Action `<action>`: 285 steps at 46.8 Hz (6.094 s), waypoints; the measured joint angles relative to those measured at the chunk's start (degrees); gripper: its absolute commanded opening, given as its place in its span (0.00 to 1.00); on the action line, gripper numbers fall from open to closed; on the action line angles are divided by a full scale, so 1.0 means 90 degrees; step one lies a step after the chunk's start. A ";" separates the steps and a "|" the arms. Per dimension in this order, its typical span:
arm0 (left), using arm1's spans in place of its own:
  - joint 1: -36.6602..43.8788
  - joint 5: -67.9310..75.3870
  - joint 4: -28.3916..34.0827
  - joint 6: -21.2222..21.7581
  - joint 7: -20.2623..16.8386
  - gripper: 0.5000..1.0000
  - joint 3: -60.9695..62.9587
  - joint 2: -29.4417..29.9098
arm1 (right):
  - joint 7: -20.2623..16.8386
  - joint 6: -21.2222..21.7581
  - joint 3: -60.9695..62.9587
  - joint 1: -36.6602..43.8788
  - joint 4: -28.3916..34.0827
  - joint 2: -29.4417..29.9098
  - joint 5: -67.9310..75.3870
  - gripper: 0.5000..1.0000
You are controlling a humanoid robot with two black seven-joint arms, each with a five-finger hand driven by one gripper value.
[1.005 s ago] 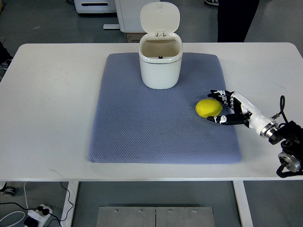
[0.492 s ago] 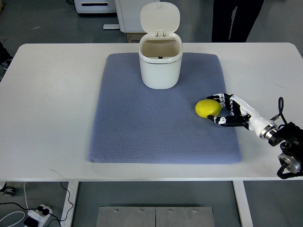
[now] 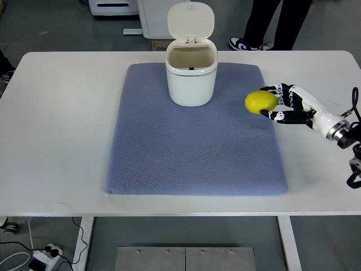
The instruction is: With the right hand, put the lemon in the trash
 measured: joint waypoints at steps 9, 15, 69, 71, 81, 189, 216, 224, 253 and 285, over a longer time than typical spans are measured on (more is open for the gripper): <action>-0.0004 0.0000 0.0000 0.0000 0.0000 1.00 0.0000 0.0000 | -0.0192 0.0037 -0.0037 0.0473 0.0030 -0.0230 0.0137 0.00; -0.0007 0.0000 0.0000 0.0000 0.0000 1.00 0.0000 0.0000 | -0.0376 0.0060 -0.0306 0.0949 0.0032 -0.0301 0.0145 0.00; -0.0005 0.0000 0.0000 0.0000 0.0000 1.00 0.0000 0.0000 | -0.1292 -0.0038 -0.4260 0.5060 -0.0756 0.1357 0.1493 0.00; -0.0008 0.0000 0.0000 0.0000 0.0000 1.00 0.0000 0.0000 | -0.1309 -0.0038 -0.4304 0.5060 -0.0857 0.1495 0.1511 0.00; 0.0001 -0.0001 0.0001 0.0000 0.0001 1.00 0.0000 0.0000 | -0.1424 -0.0038 -0.4334 0.5064 -0.1229 0.1945 0.1517 0.00; -0.0005 0.0000 0.0000 0.0000 -0.0001 1.00 0.0000 0.0000 | -0.1755 0.0088 -0.4145 0.4632 -0.2433 0.2591 0.1644 0.97; -0.0005 0.0000 0.0000 0.0000 -0.0001 1.00 0.0000 0.0000 | -0.1572 0.0491 -0.3228 0.4034 -0.1171 0.1319 0.1743 1.00; -0.0001 0.0001 0.0000 0.0000 -0.0001 1.00 0.0000 0.0000 | -0.1591 0.0489 -0.2488 0.3571 -0.1135 0.1033 0.1744 1.00; -0.0002 0.0000 0.0000 0.0000 -0.0002 1.00 0.0000 0.0000 | -0.1646 0.0491 0.1221 0.1187 -0.1138 0.0868 0.1753 1.00; -0.0006 0.0001 0.0000 0.0000 -0.0001 1.00 0.0000 0.0000 | -0.1566 0.0490 0.3741 -0.1047 -0.0622 0.1460 0.2241 1.00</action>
